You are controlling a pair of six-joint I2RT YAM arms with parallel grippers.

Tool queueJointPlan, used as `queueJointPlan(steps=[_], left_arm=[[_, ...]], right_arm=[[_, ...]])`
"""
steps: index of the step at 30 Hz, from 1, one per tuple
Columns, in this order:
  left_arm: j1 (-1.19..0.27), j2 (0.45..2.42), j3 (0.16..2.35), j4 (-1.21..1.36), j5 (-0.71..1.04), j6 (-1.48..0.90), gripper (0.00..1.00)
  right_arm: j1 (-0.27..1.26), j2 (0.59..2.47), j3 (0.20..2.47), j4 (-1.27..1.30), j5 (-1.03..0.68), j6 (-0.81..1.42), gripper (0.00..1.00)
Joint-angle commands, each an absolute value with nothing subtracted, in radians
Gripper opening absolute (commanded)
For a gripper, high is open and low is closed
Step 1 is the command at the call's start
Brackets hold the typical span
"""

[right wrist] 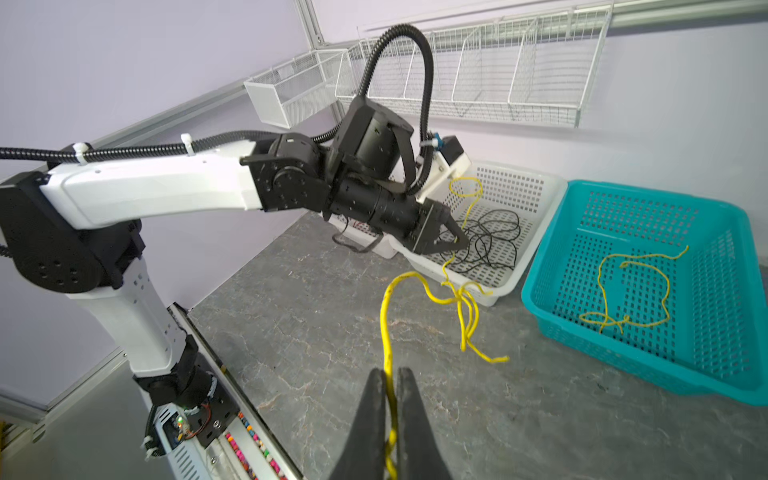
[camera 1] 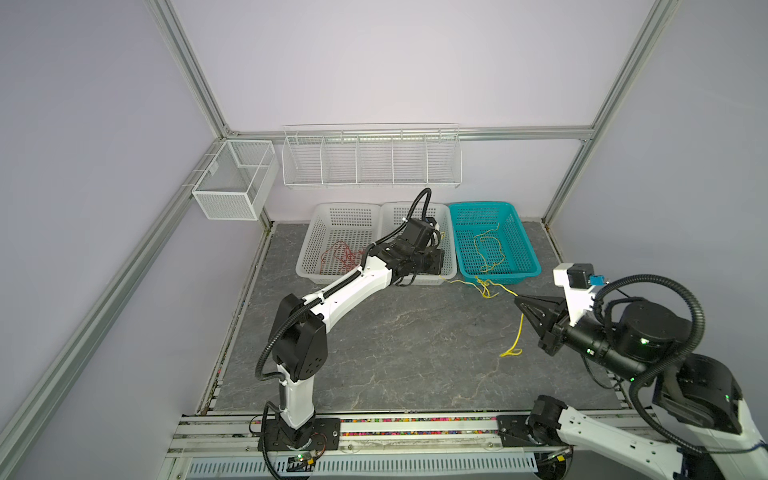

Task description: Untangle the cables

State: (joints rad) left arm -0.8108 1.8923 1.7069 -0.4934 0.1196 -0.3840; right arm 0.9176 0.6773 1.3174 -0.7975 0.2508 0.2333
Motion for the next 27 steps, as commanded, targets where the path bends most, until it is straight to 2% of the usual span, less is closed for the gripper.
queueJointPlan(steps=[1,8,13,17,21,25,27], left_arm=[[-0.827,1.862,1.679,-0.469,0.156,-0.376,0.0],[-0.839,1.77,1.593,-0.436,0.207,-0.375,0.0],[-0.839,1.683,1.52,-0.425,0.208,-0.362,0.0],[-0.835,1.69,1.533,-0.463,0.167,-0.341,0.0],[-0.827,1.757,1.605,-0.505,0.159,-0.304,0.0],[-0.815,1.813,1.683,-0.547,0.146,-0.245,0.0],[-0.807,1.824,1.688,-0.536,0.151,-0.231,0.0]], right_arm=[[0.91,0.741,1.291,-0.649,0.277,0.126,0.06],[0.811,0.821,1.211,-0.569,0.246,0.131,0.06],[0.628,0.851,1.193,-0.551,0.111,0.198,0.06],[0.499,0.857,1.213,-0.532,0.143,0.215,0.06],[0.333,0.989,1.268,-0.517,0.015,0.251,0.06],[0.154,1.141,1.306,-0.458,-0.015,0.323,0.06],[0.113,1.221,1.352,-0.446,-0.041,0.348,0.06]])
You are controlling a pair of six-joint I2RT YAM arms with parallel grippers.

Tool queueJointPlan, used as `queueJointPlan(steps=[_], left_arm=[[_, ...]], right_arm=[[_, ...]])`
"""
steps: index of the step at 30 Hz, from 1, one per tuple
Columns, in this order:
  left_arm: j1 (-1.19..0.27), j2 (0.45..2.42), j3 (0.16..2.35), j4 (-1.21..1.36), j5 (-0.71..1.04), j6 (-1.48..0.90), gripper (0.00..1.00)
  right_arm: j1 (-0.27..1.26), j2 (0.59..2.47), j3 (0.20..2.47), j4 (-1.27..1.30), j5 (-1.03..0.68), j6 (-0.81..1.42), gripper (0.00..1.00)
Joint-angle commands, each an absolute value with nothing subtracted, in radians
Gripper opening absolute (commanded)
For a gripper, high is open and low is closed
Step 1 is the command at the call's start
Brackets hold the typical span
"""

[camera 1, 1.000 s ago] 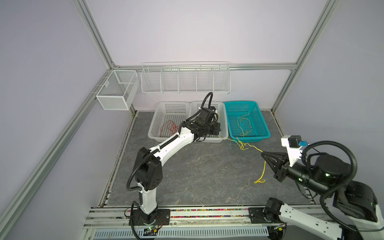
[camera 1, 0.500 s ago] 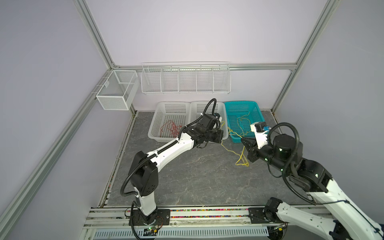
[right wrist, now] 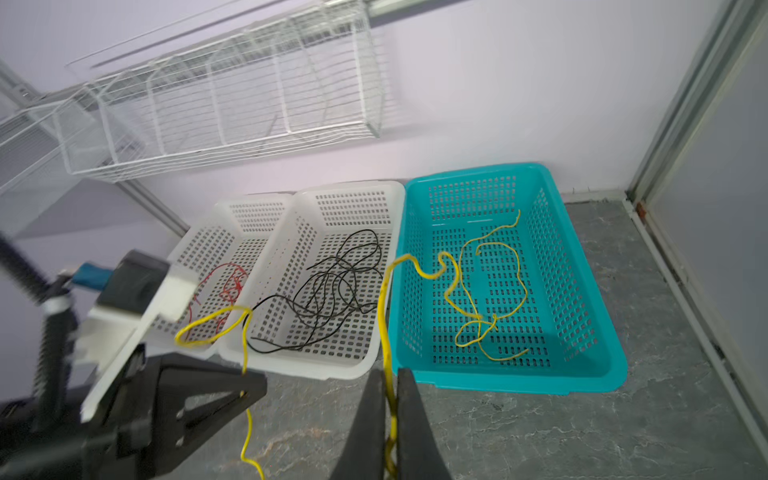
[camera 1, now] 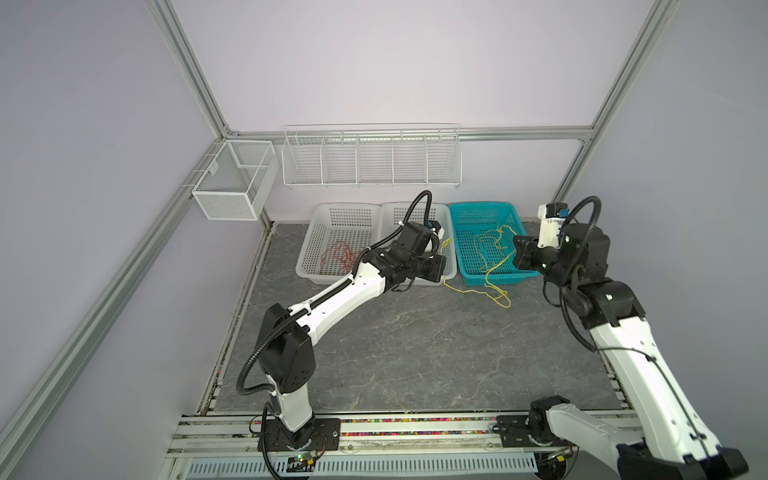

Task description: Untangle the cables

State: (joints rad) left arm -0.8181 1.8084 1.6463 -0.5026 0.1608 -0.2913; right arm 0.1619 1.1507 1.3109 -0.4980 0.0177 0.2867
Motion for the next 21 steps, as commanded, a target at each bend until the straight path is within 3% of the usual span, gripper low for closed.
queueJointPlan(steps=[1,13,15,19,21], left_arm=[[-0.804,1.832,1.693,-0.526,0.159,-0.222,0.0],[-0.802,1.951,1.854,-0.548,0.245,-0.134,0.0],[-0.799,1.975,1.898,-0.553,0.239,-0.134,0.0],[-0.785,2.094,2.116,-0.634,0.234,-0.128,0.0],[-0.779,2.186,2.279,-0.701,0.229,-0.118,0.0]], right_arm=[[0.111,1.257,1.365,-0.429,-0.016,0.349,0.06],[0.061,1.671,1.519,-0.379,0.061,0.352,0.07],[0.056,1.706,1.547,-0.388,0.066,0.336,0.14],[0.052,1.674,1.546,-0.385,0.053,0.353,0.45],[0.053,1.605,1.517,-0.362,0.064,0.377,0.55]])
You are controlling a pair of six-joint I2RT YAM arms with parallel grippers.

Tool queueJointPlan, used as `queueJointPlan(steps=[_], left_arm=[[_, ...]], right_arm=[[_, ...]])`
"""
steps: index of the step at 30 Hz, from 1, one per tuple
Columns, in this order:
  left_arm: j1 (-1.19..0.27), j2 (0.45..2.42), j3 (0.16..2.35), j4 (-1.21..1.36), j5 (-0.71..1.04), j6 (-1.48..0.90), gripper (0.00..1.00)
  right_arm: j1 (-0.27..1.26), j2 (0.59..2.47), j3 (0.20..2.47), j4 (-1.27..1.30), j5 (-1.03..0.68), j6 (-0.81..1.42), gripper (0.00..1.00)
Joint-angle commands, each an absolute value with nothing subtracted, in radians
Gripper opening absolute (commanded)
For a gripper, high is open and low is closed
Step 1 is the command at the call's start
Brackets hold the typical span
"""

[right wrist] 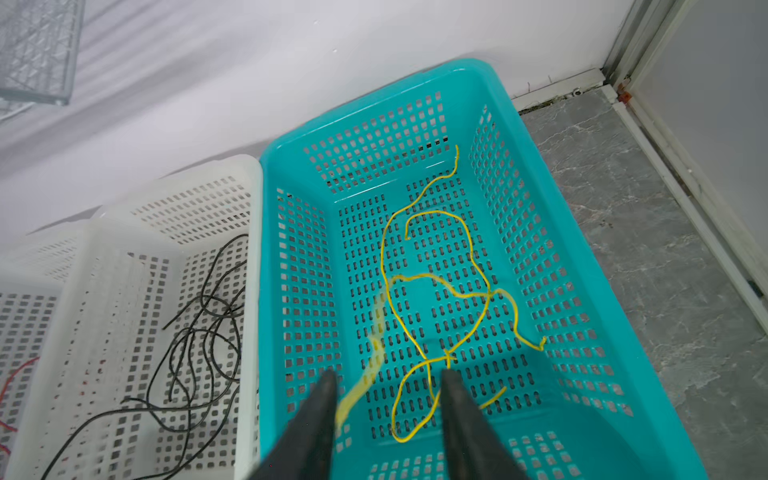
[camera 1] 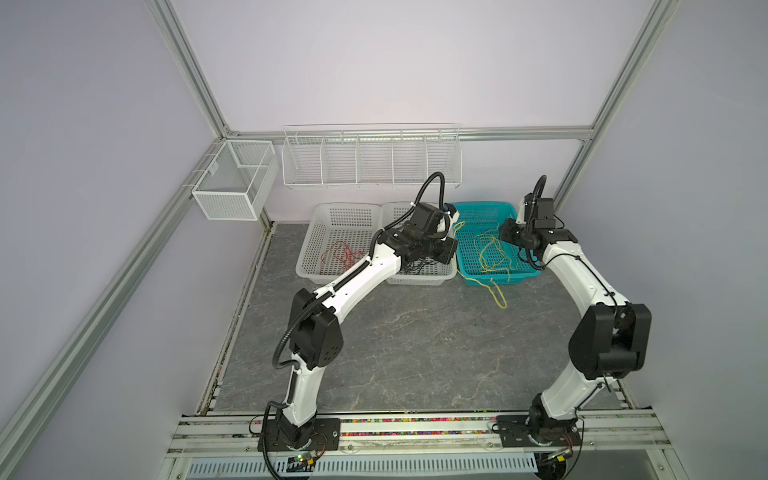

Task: Untangle the cables
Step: 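Lower the yellow wires into the teal basket with both grippers and open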

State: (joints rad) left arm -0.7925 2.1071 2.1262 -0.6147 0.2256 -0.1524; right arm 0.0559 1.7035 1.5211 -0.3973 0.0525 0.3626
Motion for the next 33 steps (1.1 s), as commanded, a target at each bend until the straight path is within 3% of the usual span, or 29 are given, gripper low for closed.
queueJointPlan(steps=[1,4,6,13,25,27,29,33], left_arm=[[-0.776,2.244,2.379,-0.742,0.229,-0.11,0.0],[-0.768,2.433,2.695,-0.852,0.217,-0.102,0.0],[-0.758,2.518,2.793,-0.844,0.215,-0.127,0.0],[-0.761,2.584,2.746,-0.499,0.192,-0.29,0.0],[-0.804,2.749,2.803,-0.347,0.026,-0.293,0.0],[-0.805,2.744,2.807,-0.357,0.027,-0.299,0.15],[-0.809,2.733,2.807,-0.37,0.035,-0.302,0.43],[-0.814,2.702,2.81,-0.426,0.045,-0.291,0.57]], right_arm=[[0.052,1.559,1.497,-0.35,0.087,0.388,0.58],[0.051,1.423,1.44,-0.332,0.136,0.404,0.66],[0.051,1.347,1.417,-0.349,0.149,0.405,0.68],[0.051,1.08,1.283,-0.382,0.161,0.433,0.69],[0.053,0.706,1.145,-0.517,0.082,0.408,0.69],[0.053,0.697,1.141,-0.527,0.057,0.407,0.69],[0.054,0.704,1.141,-0.541,0.029,0.409,0.69],[0.054,0.711,1.141,-0.563,0.005,0.416,0.7]])
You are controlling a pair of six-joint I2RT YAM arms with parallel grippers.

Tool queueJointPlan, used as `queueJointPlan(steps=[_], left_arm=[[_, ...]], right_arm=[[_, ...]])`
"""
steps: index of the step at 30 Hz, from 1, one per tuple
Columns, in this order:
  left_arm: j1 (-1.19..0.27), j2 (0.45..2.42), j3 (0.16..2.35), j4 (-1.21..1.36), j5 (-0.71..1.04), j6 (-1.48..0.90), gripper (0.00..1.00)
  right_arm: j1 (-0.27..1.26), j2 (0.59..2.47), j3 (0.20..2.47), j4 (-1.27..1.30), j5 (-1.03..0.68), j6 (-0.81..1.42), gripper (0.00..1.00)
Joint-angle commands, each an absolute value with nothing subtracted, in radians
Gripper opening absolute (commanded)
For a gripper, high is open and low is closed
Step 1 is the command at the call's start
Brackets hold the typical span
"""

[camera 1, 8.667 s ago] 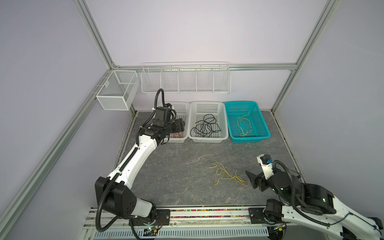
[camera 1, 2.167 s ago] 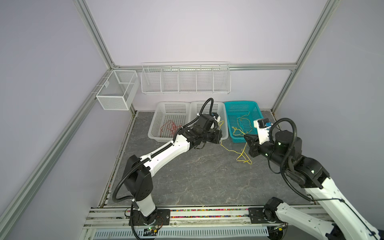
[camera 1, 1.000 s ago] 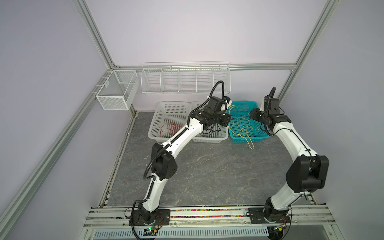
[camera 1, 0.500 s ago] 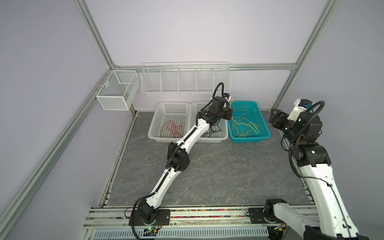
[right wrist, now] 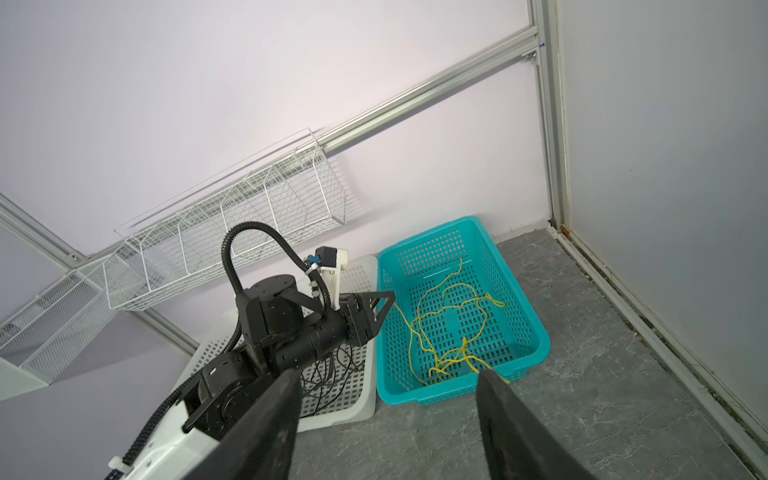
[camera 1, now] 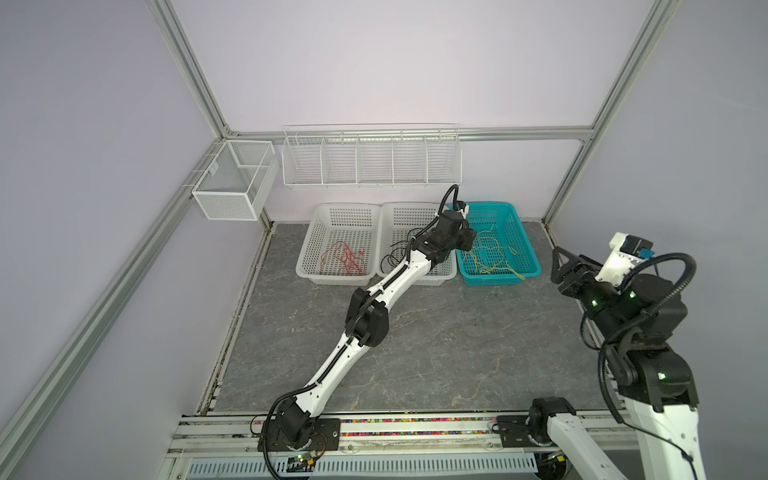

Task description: Untangle the cables

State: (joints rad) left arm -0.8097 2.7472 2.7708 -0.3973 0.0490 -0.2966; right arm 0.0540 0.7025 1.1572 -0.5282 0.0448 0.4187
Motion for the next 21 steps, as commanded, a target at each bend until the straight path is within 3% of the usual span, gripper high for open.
queueJointPlan(steps=[1,5,12,15,17,21], left_arm=[[-0.814,2.687,2.813,-0.446,0.049,-0.289,0.62],[-0.813,2.595,2.796,-0.519,0.047,-0.272,1.0],[-0.801,2.367,2.59,-0.528,0.052,-0.278,0.99],[-0.805,2.193,2.336,-0.484,-0.014,-0.267,0.99],[-0.81,2.047,2.091,-0.405,-0.09,-0.253,0.99],[-0.809,1.743,1.643,-0.241,-0.275,-0.242,0.99]], right_arm=[[0.054,0.709,1.139,-0.57,0.005,0.416,0.7],[0.055,0.713,1.129,-0.618,0.011,0.401,0.7],[0.055,0.748,1.122,-0.73,0.014,0.37,0.76],[0.056,0.755,1.074,-0.741,0.037,0.351,0.81],[0.056,0.731,1.006,-0.68,0.059,0.322,0.92],[0.056,0.655,0.795,-0.444,0.135,0.264,0.88]])
